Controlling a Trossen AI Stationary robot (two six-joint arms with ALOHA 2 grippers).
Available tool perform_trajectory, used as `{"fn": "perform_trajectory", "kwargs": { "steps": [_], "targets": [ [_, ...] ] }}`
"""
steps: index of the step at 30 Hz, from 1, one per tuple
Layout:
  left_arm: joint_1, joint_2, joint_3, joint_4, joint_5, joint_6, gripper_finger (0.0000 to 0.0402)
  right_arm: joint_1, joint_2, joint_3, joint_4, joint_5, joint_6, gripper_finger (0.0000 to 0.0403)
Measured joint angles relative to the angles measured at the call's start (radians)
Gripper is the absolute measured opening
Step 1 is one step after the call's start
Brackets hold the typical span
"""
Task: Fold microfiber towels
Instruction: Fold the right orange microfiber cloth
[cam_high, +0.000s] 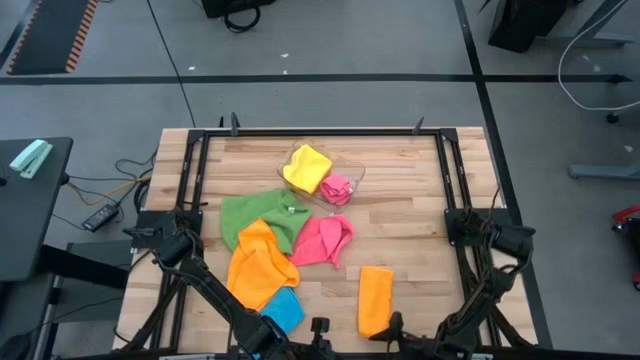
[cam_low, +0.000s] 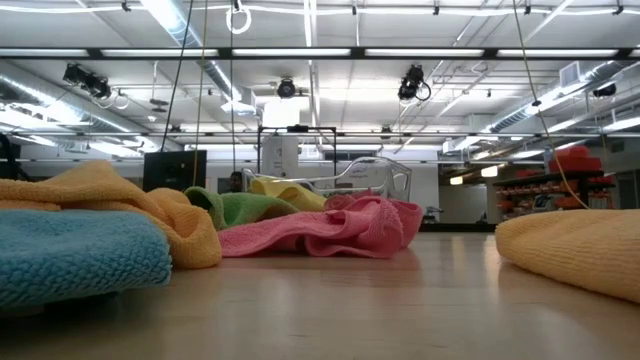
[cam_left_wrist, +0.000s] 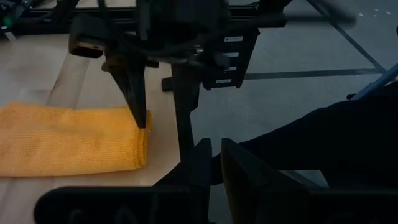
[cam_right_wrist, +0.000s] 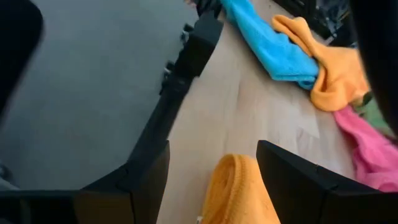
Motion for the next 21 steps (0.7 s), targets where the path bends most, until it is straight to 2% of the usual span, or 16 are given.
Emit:
{"fn": "perform_trajectory", "kwargs": {
  "steps": [6, 16, 21],
  "targets": [
    [0.0, 0.0, 0.0, 0.0, 0.0, 0.0, 0.0041, -0.02, 0.044, 0.052, -0.163, 0.075, 0.029, 0.0252],
    [0.0, 0.0, 0.0, -0.002, 0.0, 0.0, 0.0045, -0.025, 0.045, 0.035, -0.162, 0.005, 0.07, 0.0252],
    [0.0, 0.0, 0.0, -0.001, 0.0, 0.0, 0.0042, -0.039, 0.045, 0.034, -0.241, -0.037, 0.126, 0.0252]
  ]
}}
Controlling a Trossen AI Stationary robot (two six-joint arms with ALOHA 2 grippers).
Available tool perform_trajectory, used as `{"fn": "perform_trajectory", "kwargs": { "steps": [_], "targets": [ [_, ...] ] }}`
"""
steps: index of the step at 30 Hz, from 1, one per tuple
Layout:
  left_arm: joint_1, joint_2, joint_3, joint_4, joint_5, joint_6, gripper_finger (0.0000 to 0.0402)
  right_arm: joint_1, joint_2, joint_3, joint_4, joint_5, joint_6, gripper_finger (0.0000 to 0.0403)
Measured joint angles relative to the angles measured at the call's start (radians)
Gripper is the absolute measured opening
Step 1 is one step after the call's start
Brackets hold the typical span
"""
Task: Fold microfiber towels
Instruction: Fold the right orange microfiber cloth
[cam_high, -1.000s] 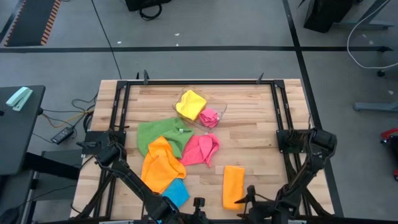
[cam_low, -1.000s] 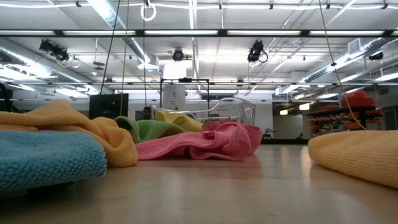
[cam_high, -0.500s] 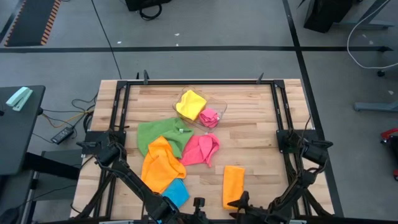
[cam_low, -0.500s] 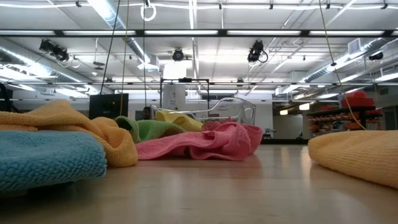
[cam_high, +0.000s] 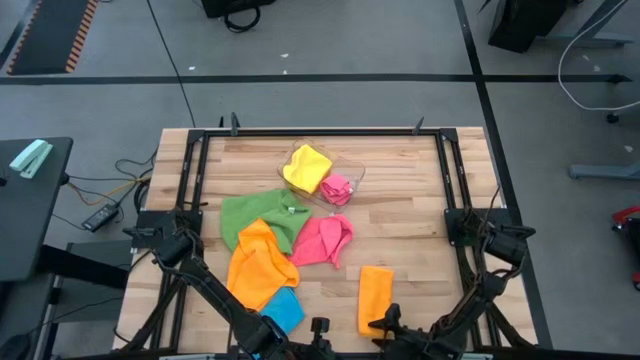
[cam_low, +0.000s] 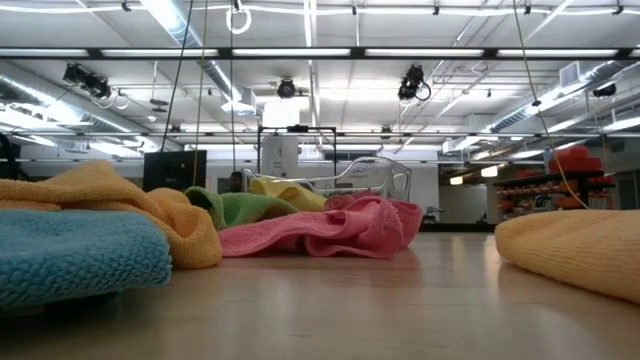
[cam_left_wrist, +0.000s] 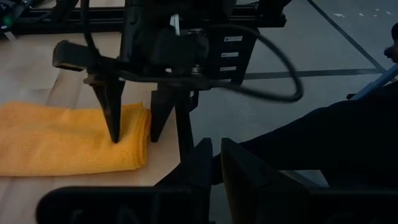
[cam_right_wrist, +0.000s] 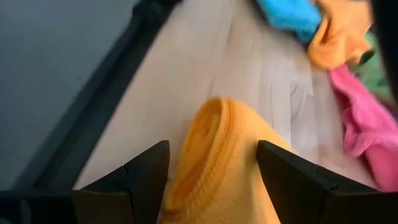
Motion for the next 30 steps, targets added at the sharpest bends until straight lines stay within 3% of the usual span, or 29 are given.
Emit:
{"fn": "perform_trajectory", "kwargs": {
  "steps": [12, 30],
  "targets": [
    [0.0, 0.0, 0.0, 0.0, 0.0, 0.0, 0.0045, -0.028, -0.003, 0.002, -0.095, -0.066, 0.063, 0.0242],
    [0.0, 0.0, 0.0, 0.0, 0.0, 0.0, 0.0043, -0.032, 0.0, -0.001, -0.13, -0.1, 0.116, 0.0049]
  ]
}}
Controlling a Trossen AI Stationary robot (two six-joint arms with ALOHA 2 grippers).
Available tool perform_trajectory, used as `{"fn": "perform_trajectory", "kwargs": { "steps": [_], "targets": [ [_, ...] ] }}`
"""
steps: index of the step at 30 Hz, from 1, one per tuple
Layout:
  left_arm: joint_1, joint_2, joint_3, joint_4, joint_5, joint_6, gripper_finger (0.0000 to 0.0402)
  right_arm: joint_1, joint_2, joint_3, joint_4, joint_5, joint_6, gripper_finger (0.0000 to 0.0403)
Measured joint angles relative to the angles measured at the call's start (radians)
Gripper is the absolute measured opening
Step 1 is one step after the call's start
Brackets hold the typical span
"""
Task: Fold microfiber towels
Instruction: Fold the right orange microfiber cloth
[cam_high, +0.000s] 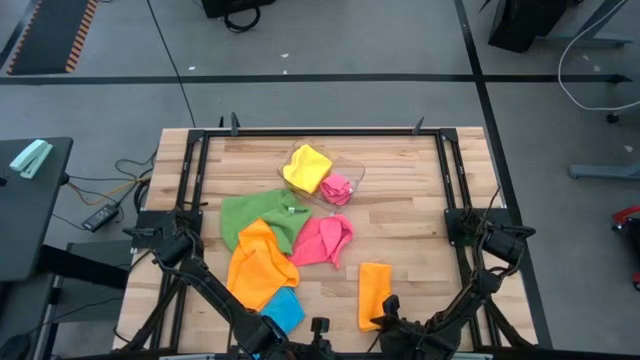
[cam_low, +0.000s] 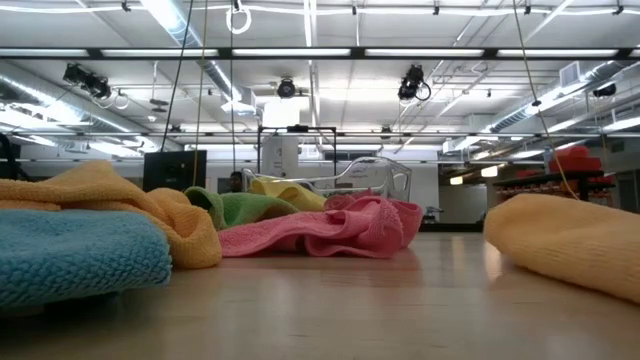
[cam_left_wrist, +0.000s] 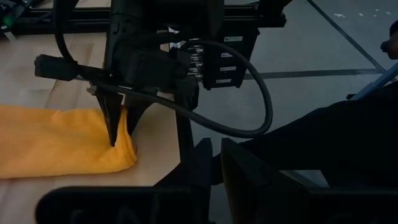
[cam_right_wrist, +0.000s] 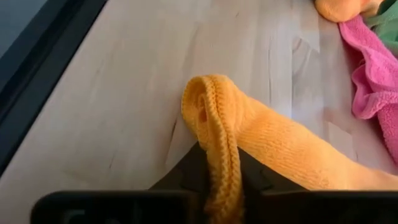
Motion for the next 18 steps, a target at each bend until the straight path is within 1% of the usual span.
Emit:
{"fn": "perform_trajectory", "kwargs": {
  "steps": [4, 10, 12, 15, 18],
  "targets": [
    [0.0, 0.0, 0.0, 0.0, 0.0, 0.0, 0.0039, 0.0, 0.0, 0.021, -0.006, -0.053, 0.018, 0.0043],
    [0.0, 0.0, 0.0, -0.001, 0.0, 0.0, 0.0044, 0.012, -0.028, 0.064, 0.01, -0.21, 0.04, 0.0042],
    [0.0, 0.0, 0.0, -0.001, 0.0, 0.0, 0.0045, 0.021, -0.051, 0.077, 0.006, -0.244, 0.044, 0.0041],
    [-0.005, 0.003, 0.0, 0.004, 0.0, -0.001, 0.0045, 0.038, -0.095, 0.088, 0.011, -0.252, 0.056, 0.0041],
    [-0.008, 0.031, 0.002, 0.015, -0.006, 0.002, 0.0043, 0.051, -0.136, 0.077, 0.009, -0.248, 0.073, 0.0041]
  ]
}}
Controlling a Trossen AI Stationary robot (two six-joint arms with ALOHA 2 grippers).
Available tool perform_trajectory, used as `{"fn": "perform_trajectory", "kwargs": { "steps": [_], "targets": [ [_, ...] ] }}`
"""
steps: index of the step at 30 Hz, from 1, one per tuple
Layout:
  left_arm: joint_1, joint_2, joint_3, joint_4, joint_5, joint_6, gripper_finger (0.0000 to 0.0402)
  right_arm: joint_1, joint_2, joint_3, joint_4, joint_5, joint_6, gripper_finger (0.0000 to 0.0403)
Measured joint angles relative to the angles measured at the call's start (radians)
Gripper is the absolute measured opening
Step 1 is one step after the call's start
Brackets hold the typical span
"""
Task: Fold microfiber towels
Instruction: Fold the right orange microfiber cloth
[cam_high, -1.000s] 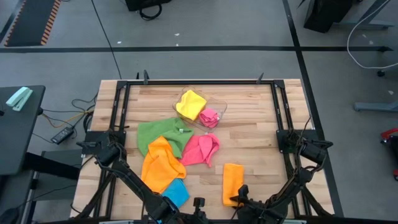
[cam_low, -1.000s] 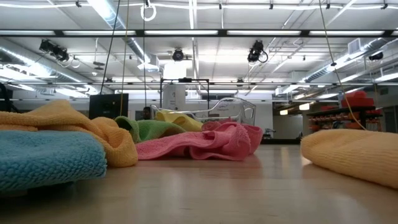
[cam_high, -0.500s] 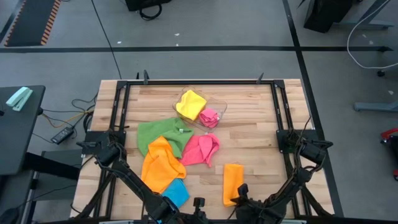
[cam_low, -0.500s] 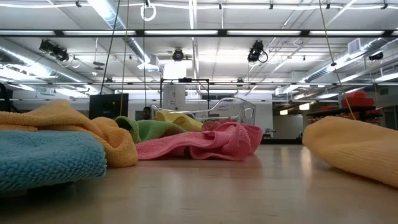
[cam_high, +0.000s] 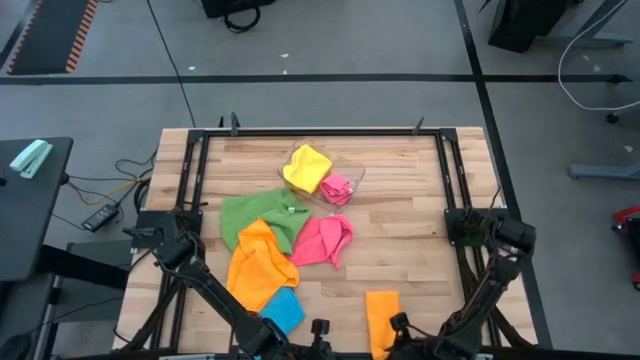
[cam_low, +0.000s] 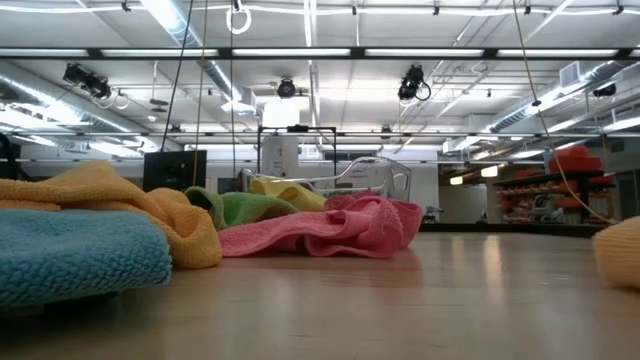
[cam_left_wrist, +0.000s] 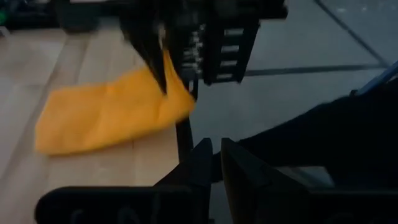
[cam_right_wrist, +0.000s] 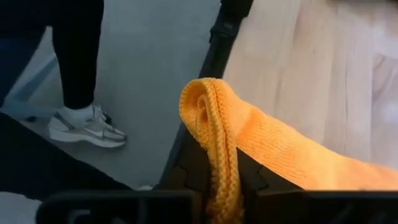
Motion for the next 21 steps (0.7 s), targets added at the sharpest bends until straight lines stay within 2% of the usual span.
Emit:
{"fn": "perform_trajectory", "kwargs": {
  "steps": [6, 9, 16, 21],
  "targets": [
    [0.046, 0.053, -0.002, 0.007, -0.014, 0.03, 0.004, 0.011, -0.029, -0.01, -0.006, 0.019, 0.028, 0.0041],
    [0.083, 0.067, -0.001, 0.041, -0.057, 0.019, 0.0035, 0.015, -0.029, -0.01, -0.006, 0.022, 0.029, 0.0041],
    [0.149, 0.151, -0.002, 0.119, -0.055, -0.055, 0.0035, 0.016, -0.03, -0.01, -0.017, 0.027, 0.039, 0.0041],
    [0.155, 0.217, -0.002, 0.302, -0.062, -0.022, 0.003, 0.016, -0.03, -0.01, -0.024, 0.031, 0.04, 0.0041]
  ]
}}
